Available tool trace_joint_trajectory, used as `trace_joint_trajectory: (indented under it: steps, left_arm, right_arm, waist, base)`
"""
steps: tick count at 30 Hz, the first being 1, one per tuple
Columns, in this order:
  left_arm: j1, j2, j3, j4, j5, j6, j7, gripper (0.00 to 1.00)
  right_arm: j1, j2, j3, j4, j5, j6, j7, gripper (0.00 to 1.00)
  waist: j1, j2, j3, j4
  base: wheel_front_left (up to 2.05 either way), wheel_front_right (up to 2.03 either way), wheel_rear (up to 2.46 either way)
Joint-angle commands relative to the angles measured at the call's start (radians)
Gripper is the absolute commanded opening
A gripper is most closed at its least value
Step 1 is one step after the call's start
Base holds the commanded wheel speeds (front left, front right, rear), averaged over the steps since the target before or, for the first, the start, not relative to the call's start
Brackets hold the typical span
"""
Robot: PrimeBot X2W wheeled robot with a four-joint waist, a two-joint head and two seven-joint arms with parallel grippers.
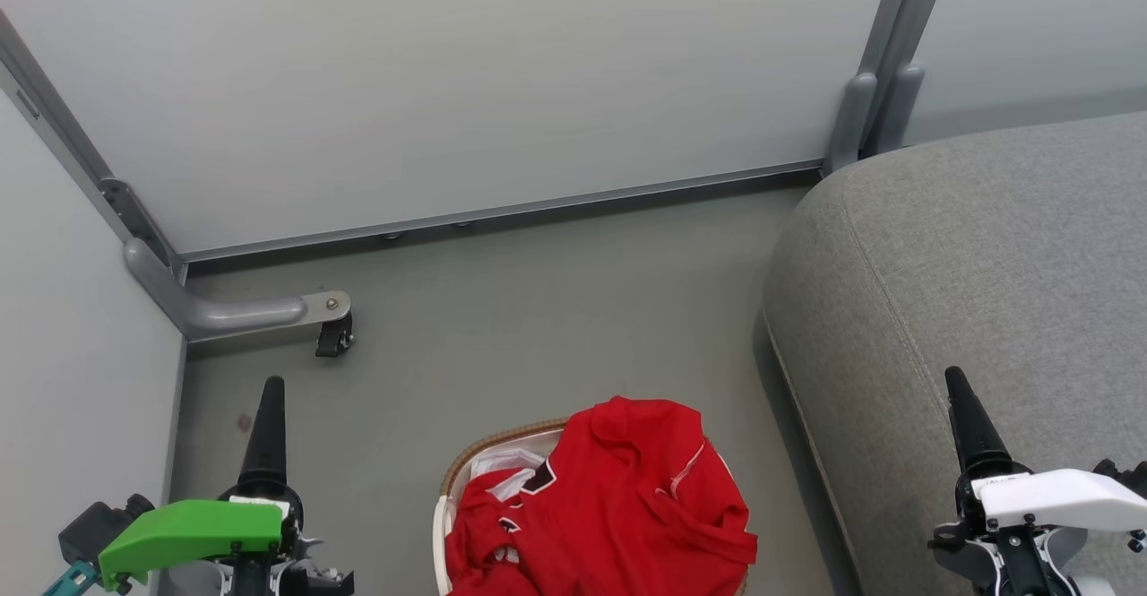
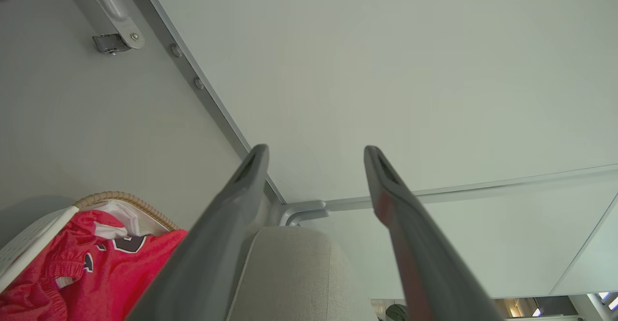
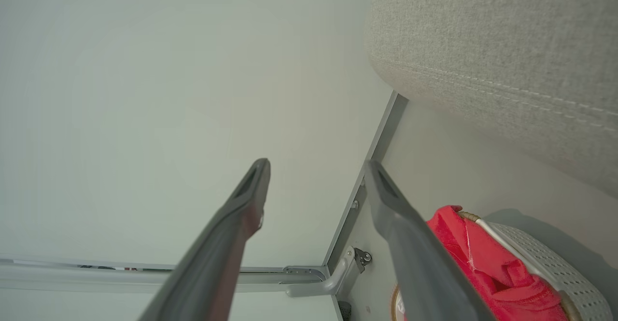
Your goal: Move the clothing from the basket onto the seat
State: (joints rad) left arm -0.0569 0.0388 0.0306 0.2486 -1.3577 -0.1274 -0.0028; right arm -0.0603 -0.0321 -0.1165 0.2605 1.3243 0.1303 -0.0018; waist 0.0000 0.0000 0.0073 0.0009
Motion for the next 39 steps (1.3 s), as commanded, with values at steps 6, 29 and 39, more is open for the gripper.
trace_joint_trajectory:
  steps: [6,29,39]
  left_arm:
    - [-0.029,0.007,-0.01,-0.033,0.146,0.008,-0.03,1.0]
    - [0.004,0.01,-0.059,-0.008,0.53,0.043,-0.107,1.0]
    - [0.017,0.01,-0.073,0.018,0.634,0.045,-0.135,1.0]
  right_arm:
    - [-0.016,-0.01,-0.002,-0.04,-0.156,0.0,-0.031,1.0]
    - [0.003,-0.014,0.051,-0.065,-0.624,0.0,-0.108,1.0]
    - [0.006,-0.015,0.072,-0.044,-0.777,0.0,-0.136,1.0]
  waist:
    - [0.0,0.0,0.003,0.0]
    - [0.0,0.0,0.009,0.002]
    - [0.0,0.0,0.01,0.004]
  base:
    - [0.0,0.0,0.0]
    - [0.0,0.0,0.0]
    - [0.0,0.0,0.0]
